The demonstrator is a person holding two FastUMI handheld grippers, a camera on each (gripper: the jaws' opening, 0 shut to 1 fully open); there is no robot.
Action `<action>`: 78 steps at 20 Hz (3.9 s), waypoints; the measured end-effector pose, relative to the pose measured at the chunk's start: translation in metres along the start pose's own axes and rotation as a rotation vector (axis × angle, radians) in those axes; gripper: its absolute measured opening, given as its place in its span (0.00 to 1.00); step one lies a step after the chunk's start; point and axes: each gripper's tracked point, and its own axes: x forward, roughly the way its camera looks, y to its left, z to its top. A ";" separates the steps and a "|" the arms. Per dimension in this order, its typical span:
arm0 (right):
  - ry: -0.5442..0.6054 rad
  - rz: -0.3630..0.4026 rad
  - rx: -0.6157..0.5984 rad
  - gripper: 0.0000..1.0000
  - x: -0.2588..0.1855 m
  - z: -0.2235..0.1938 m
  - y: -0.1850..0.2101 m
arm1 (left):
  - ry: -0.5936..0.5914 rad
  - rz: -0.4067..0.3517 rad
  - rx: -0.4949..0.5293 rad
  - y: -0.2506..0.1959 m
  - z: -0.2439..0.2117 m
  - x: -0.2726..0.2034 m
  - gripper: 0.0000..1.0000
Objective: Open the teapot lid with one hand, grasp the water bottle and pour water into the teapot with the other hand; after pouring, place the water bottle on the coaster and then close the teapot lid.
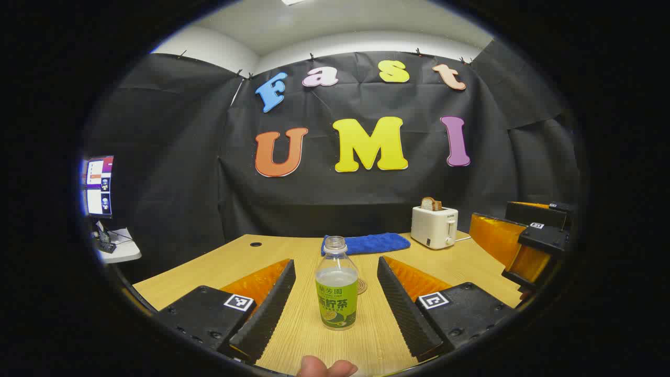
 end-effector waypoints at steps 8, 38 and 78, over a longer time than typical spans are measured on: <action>0.011 -0.011 -0.017 0.95 0.002 -0.006 0.003 | 0.009 0.009 -0.015 0.005 -0.001 0.001 0.98; 0.234 0.005 0.003 0.96 0.085 -0.138 0.021 | 0.021 0.056 -0.050 0.031 -0.007 0.010 0.98; 0.179 0.033 -0.012 0.00 0.066 -0.089 -0.010 | 0.262 -0.041 -0.106 -0.002 -0.121 0.056 0.99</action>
